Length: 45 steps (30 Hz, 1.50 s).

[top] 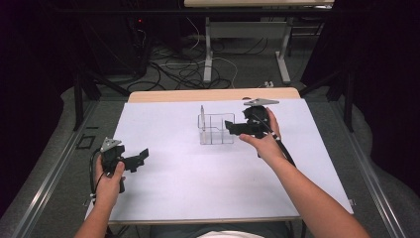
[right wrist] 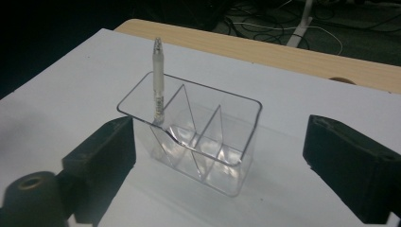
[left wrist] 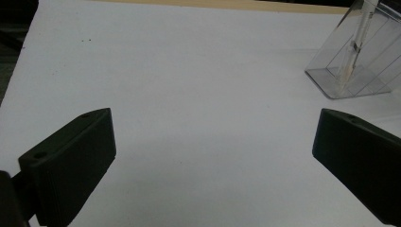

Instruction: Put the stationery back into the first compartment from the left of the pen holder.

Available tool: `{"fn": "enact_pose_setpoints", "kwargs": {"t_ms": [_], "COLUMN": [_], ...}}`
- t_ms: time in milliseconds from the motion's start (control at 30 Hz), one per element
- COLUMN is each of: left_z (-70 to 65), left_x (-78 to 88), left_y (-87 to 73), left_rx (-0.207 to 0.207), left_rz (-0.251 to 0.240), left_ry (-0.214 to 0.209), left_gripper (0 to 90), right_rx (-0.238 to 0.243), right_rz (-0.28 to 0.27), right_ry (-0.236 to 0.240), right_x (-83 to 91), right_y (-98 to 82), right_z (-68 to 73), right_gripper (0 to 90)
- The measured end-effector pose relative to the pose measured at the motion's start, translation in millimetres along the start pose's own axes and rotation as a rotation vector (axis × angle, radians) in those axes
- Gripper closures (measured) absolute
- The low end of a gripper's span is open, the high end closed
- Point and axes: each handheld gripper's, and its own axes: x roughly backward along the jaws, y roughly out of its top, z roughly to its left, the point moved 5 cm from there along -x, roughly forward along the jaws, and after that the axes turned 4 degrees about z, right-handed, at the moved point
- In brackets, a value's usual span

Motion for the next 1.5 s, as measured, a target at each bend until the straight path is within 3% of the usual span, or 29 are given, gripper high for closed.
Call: {"fn": "enact_pose_setpoints", "kwargs": {"t_ms": [133,567,1100,1267,1500], "left_z": [-0.4,1.4,1.7,1.5,2.3], "left_x": [0.3,1.1,1.0,0.9,1.1], "left_y": [-0.4,-1.2,-1.5,-1.2,-0.7], "left_rx": [0.001,0.009,0.009,0.008,0.009], "left_rz": [0.002,0.001,0.004,0.003,0.0], "left_ry": [0.0,0.007,0.008,0.009,0.007], "left_gripper": [0.3,0.3,0.3,0.3,0.3], "right_rx": [-0.001,-0.032,-0.126,-0.148,-0.157], "right_rz": [0.002,0.029,0.082,0.1,0.103], "right_ry": [-0.022,-0.108,-0.183,-0.184,-0.201], "right_x": [10.8,38.6,47.2,42.8,42.0], "right_y": [-10.0,-50.9,-97.7,-110.5,-115.3], "right_z": [-13.6,-53.7,-92.7,-101.9,-107.8], "right_gripper": [0.4,0.0,0.0,0.0,0.0]}}
